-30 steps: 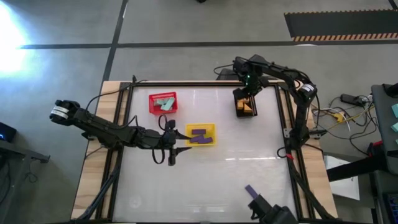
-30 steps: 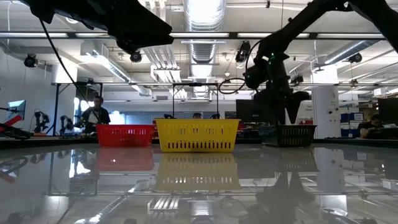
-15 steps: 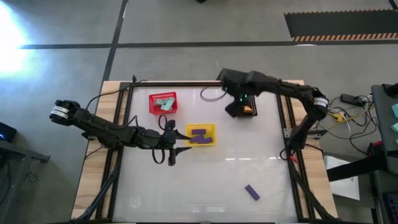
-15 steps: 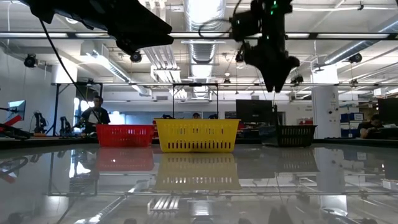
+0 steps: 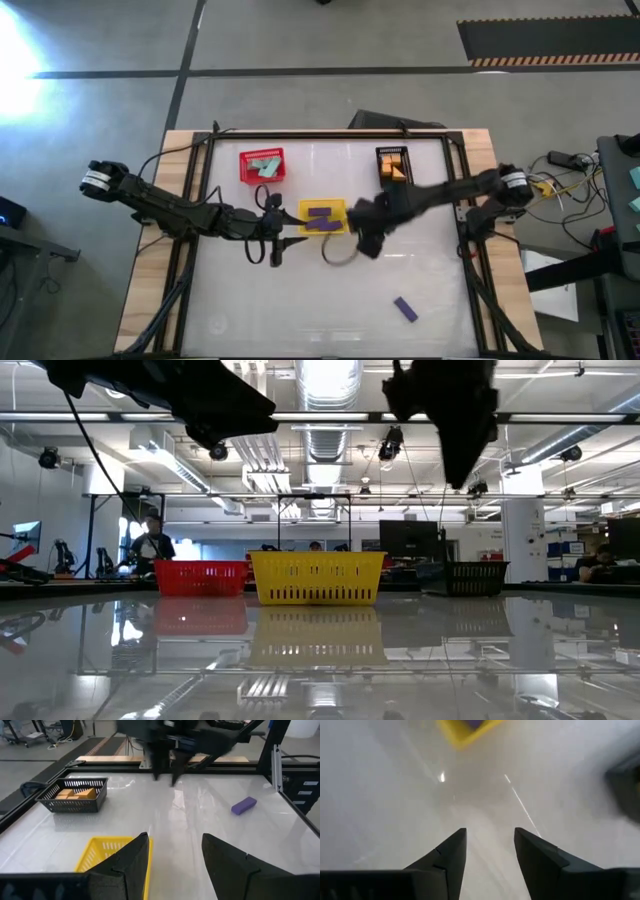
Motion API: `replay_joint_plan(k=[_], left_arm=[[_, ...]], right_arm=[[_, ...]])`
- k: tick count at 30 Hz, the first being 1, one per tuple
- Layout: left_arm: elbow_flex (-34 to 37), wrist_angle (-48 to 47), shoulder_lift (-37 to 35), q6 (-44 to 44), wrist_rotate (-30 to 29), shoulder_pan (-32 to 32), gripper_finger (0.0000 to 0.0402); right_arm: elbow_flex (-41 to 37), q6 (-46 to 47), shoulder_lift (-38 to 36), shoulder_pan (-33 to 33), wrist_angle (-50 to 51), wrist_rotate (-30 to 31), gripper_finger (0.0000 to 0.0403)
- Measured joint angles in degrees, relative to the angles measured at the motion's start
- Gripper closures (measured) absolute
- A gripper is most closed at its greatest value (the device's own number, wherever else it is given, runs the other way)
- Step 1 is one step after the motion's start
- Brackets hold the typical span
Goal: Sort & place blocks by color
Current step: Put the violet block into the yellow bin
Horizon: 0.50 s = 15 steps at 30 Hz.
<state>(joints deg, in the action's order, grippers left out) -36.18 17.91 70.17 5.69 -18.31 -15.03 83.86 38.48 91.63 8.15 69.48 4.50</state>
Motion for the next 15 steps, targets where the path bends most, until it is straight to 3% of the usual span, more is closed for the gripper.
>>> replay_joint_plan(k=[8, 15], left_arm=[[0.0, -0.98, 0.0, 0.02, 0.0, -0.02, 0.0233], [0.0, -0.96, 0.0, 0.0, 0.0, -0.02, 0.0233]], right_arm=[[-6.51, 15.81, 0.08, 11.68, 0.11, -1.82, 0.0257], [-11.28, 31.03, -0.11, 20.66, -0.78, -5.65, 0.0237]])
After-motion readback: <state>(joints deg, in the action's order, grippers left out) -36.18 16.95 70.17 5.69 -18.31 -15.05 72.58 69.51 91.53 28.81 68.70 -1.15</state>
